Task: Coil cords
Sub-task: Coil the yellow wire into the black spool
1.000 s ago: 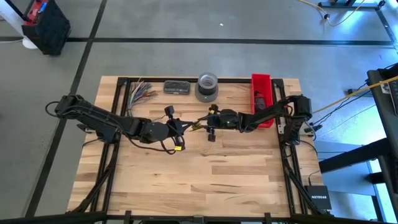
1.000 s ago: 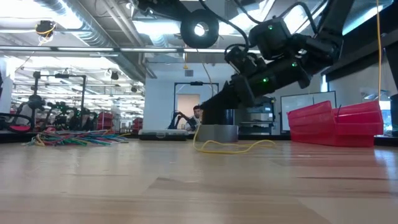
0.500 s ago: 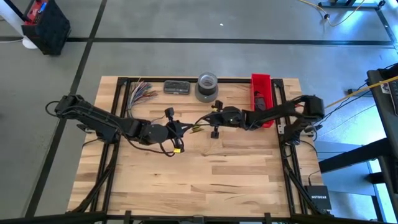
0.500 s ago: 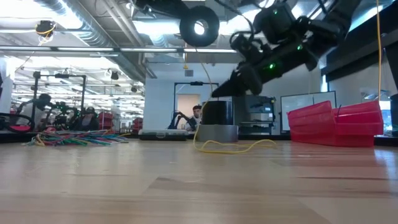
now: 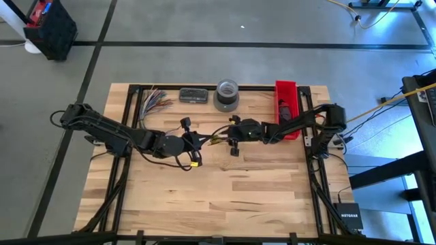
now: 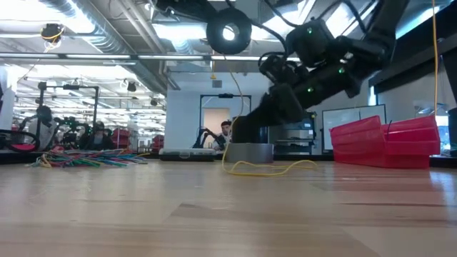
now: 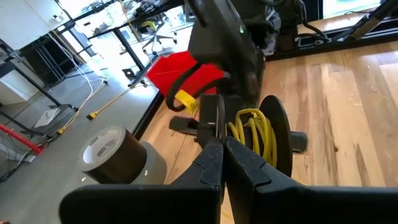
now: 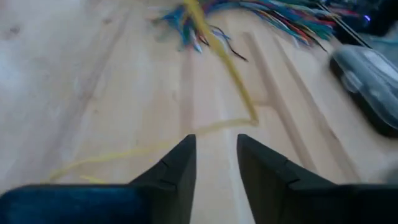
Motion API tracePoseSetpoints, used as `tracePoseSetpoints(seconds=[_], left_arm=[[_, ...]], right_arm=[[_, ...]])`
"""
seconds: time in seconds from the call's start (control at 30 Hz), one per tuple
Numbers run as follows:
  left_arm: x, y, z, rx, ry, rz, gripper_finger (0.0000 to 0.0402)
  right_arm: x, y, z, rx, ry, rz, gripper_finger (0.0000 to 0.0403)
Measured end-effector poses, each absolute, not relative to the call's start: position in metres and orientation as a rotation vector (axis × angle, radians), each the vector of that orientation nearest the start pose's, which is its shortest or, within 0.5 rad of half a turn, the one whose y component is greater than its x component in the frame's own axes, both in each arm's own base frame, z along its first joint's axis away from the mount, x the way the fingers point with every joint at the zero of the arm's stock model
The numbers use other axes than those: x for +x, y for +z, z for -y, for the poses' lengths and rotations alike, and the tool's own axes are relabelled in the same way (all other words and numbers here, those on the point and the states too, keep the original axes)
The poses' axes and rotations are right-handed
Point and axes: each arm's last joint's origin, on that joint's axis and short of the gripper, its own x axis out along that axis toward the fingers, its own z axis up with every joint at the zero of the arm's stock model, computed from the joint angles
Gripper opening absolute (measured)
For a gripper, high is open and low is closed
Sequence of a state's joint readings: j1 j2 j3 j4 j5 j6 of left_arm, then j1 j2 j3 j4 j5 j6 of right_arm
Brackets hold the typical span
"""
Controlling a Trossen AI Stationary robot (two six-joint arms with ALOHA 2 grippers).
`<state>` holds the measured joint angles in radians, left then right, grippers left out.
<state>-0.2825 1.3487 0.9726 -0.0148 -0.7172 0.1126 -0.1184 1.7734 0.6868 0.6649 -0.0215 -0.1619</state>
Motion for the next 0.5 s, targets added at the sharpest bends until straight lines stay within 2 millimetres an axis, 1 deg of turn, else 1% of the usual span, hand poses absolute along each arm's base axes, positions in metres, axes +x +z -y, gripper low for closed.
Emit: tracePoseSetpoints(seconds=[0.1,0.2,0.37,0.5], left_arm=[[0.2883,0.2928,0.0638,0.301,0.41,-0.369,0.0],[0.2883,0.2931,0.0639,0.304,0.409,-0.368,0.0],[0.2883,0.293,0.0639,0.304,0.409,-0.368,0.0],[0.2883,0.2931,0.0639,0.3,0.41,-0.367,0.0]], right_arm=[[0.3308,0.1272,0.038,-0.13,-0.048,-0.386,0.0135],[0.333,0.1262,0.039,-0.134,-0.067,-0.353,0.0137],[0.335,0.1271,0.0399,-0.112,-0.093,-0.311,0.0128],[0.3345,0.1256,0.0418,-0.095,-0.166,-0.327,0.0117]])
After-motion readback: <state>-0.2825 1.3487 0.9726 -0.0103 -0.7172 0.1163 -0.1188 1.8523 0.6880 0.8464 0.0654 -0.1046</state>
